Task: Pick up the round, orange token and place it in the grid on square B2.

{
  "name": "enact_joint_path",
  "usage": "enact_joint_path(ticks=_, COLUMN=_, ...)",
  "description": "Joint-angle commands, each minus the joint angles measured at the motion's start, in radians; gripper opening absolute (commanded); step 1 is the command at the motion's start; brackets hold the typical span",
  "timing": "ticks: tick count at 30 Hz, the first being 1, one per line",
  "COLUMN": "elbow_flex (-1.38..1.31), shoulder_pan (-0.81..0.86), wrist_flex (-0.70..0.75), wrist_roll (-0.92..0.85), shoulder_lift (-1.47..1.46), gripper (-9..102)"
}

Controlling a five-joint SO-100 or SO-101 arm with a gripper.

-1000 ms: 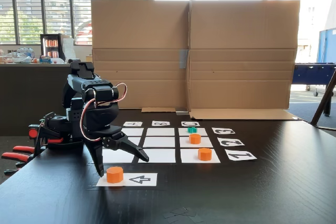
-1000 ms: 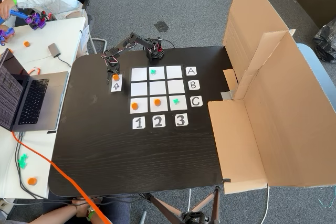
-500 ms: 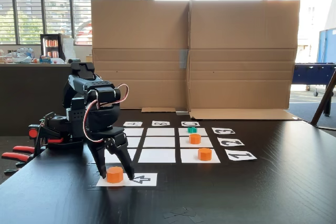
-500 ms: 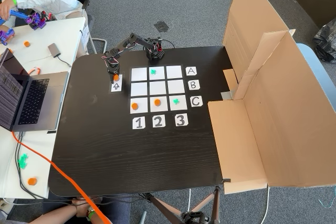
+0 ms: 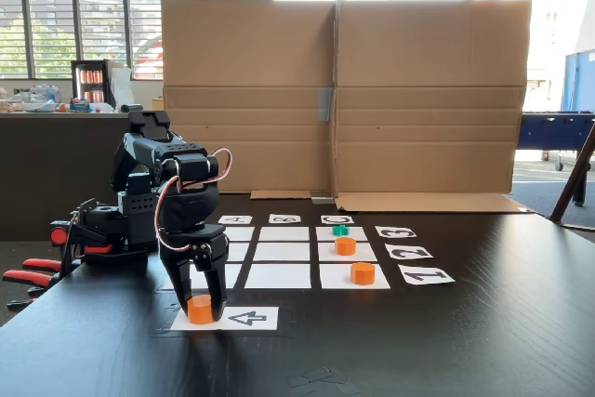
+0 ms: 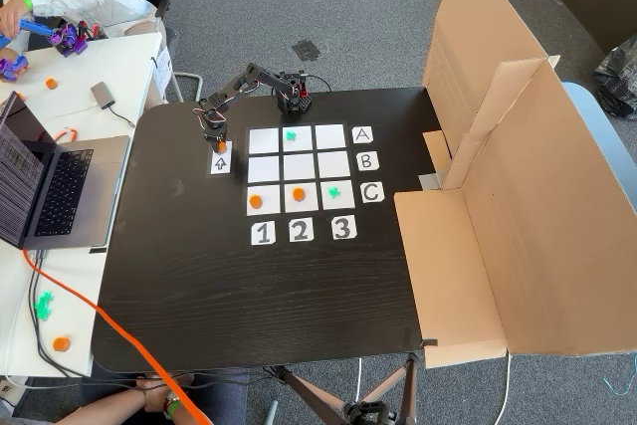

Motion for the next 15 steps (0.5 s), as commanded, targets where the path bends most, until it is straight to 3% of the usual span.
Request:
enact_joint_path(ticks=1, elbow_flex=-0.021, shoulder_pan=-0.005, wrist_flex=-0.006, wrist_roll=-0.008, shoulder_lift=0.008, gripper=-1)
enact_joint_path(ticks=15, elbow_flex=-0.021, shoulder_pan=0.023, wrist_flex=0.002, wrist_roll=0.005, shoulder_lift=0.164, gripper=-1)
